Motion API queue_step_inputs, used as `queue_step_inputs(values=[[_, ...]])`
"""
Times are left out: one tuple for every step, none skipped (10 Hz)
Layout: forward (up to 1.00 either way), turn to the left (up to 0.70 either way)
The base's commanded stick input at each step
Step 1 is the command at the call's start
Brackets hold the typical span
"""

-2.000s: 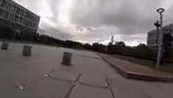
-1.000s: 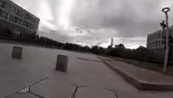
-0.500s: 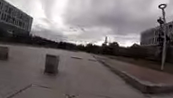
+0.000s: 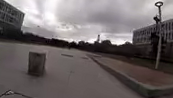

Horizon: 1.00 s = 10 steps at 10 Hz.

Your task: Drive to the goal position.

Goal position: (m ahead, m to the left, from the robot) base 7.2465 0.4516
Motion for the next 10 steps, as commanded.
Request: queue_step_inputs(values=[[0.70,0.00],[0.70,0.00],[0.70,0.00],[0.70,0.00],[0.70,0.00],[0.70,0.00],[0.70,0.00],[0.70,0.00],[0.70,0.00],[0.70,0.00]])
